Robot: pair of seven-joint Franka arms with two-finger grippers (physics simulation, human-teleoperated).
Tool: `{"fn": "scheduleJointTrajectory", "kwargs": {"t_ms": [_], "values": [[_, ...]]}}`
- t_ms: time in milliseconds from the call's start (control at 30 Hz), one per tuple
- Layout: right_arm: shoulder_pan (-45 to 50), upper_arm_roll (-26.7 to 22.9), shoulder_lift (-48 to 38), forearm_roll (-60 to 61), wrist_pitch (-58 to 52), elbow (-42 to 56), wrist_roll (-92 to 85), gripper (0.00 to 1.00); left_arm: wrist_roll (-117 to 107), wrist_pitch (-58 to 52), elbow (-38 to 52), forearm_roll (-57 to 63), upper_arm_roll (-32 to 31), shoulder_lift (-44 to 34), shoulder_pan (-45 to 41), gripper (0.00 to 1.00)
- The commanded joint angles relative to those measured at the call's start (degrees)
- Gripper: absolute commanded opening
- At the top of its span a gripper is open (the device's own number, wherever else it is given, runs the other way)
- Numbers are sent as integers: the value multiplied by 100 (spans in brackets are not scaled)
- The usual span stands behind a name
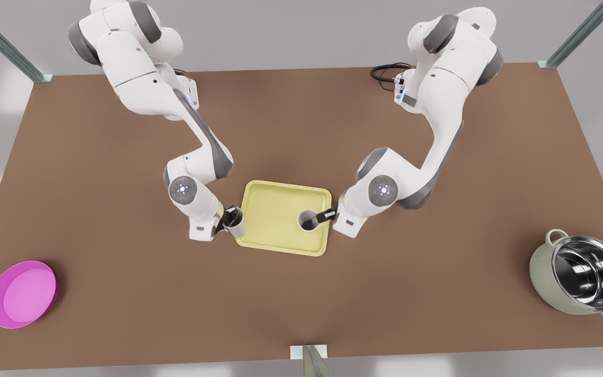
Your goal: Use both arms to respectively pick up the white IKEA cups from the middle-left and middle-right positions, then place the white IKEA cups onto the middle-middle tray, ensuring that the cups remain upright and do not tip over
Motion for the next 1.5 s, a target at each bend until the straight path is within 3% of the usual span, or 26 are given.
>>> {"fn": "scheduleJointTrajectory", "kwargs": {"t_ms": [0,33,100,167,200,233,533,567,600,967,1133,1267,1333,1400,1433,1467], "values": [[222,7,96,197,-172,208,837,21,-329,-2607,21,448,-16,-556,196,100],[327,7,210,206,-374,436,872,21,443,-3134,48,457,-7,-1005,425,100],[450,24,509,197,-734,911,855,21,1850,-4365,1058,949,28,-1119,627,100],[538,24,720,188,-805,1078,846,21,3201,-4506,1234,1063,203,-1224,865,100],[538,24,790,171,-822,1078,828,21,4536,-3990,692,775,1106,-1943,759,100],[547,24,852,162,-822,1078,811,21,4936,-3162,-259,378,1575,-2622,759,100],[617,16,1107,118,-822,1052,793,21,4786,-3398,-93,53,1707,-2376,882,100],[591,24,1142,118,-822,1052,784,50,4786,-3398,-102,35,1715,-2368,935,100],[582,24,1151,118,-822,1043,802,100,4786,-3398,-93,35,1715,-2367,961,100],[591,24,1098,127,-857,1060,846,100,4786,-3478,-102,53,1715,-2315,1031,100],[565,-2,668,197,-1595,1113,890,100,4795,-3521,-93,70,1715,-2315,1040,100],[-50,-46,184,136,-3353,1518,1083,100,4795,-3521,-93,79,1715,-2315,1040,100],[-349,-344,114,-373,-4153,1772,1074,100,4787,-3521,-93,79,1715,-2315,1040,100],[-358,-837,219,-945,-4268,1816,1066,100,4786,-3521,-93,79,1715,-2315,1032,100],[-385,-1057,535,-946,-4337,2983,1022,100,4769,-3530,-102,70,1715,-2315,1031,100],[-428,-1065,536,-954,-4610,3495,995,100,4760,-3530,-102,70,1715,-2315,1031,100]]}}
